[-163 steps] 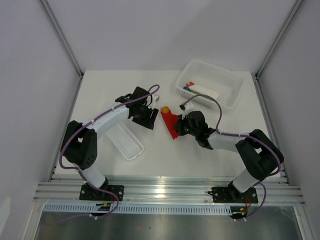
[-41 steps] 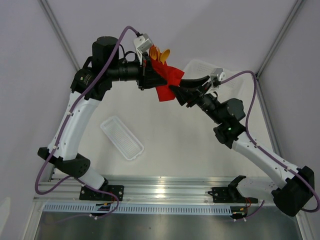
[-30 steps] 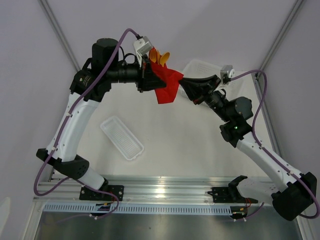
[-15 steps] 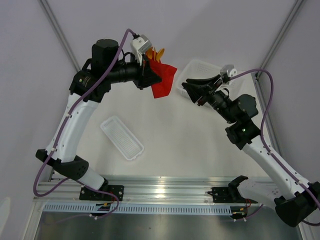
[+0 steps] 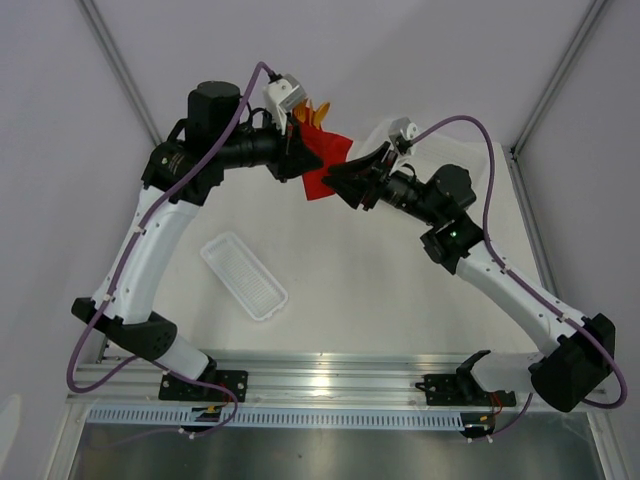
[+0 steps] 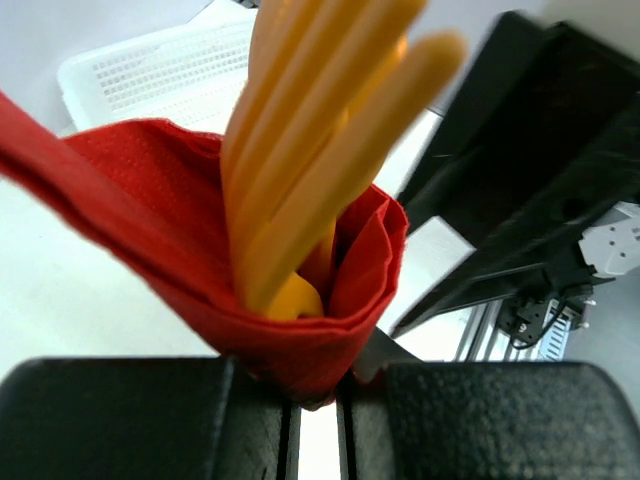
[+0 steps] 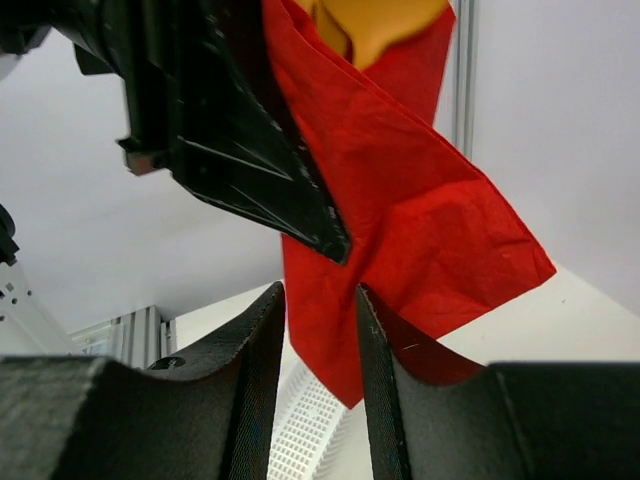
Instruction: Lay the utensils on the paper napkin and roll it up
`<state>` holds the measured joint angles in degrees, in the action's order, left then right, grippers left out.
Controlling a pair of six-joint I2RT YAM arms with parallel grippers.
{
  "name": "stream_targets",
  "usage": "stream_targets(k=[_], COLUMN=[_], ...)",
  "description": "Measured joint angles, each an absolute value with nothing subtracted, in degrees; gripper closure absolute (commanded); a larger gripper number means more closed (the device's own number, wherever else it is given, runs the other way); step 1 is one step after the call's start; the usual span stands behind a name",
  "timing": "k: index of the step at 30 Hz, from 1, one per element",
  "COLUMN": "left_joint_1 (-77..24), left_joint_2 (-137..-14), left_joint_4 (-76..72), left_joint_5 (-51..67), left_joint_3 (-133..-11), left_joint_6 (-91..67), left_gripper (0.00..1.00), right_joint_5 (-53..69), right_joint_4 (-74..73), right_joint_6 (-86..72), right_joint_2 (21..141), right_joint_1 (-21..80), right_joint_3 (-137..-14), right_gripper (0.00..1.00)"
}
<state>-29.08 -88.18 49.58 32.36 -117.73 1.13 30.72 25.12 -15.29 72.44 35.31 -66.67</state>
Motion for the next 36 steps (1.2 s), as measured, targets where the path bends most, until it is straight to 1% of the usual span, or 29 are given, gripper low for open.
stream_targets(k=[12,19,20,22,36], left_joint_1=[-29.1,-29.0,-29.0,-29.0,-29.0], left_joint_2=[-87.5,-87.2,-87.2,-87.2,-87.0], left_joint_4=[50.7,50.8,50.8,50.9,52.8], left_joint_5=[39.2,43.7,44.4,45.9,53.3], left_joint_3=[-115.6,-115.6,-115.6,-115.6,-116.6], left_joint_6=[3.4,4.9,5.1,5.3,6.6], left_gripper=[0.99,0.99,0.99,0.99,0.99], right_joint_5=[32.8,37.3,38.1,39.7,46.4], right_joint_4=[25.3,27.0,27.2,27.6,28.1], right_joint_6=[-16.5,-17.1,-17.1,-17.2,-17.0], right_joint_2=[74.3,74.3,74.3,74.3,74.0], right_joint_1=[34.7,34.3,34.2,34.2,34.1], right_joint_3=[-67.2,-67.2,-67.2,-67.2,-67.0], right_gripper=[0.56,0.53,0.51,0.50,0.52])
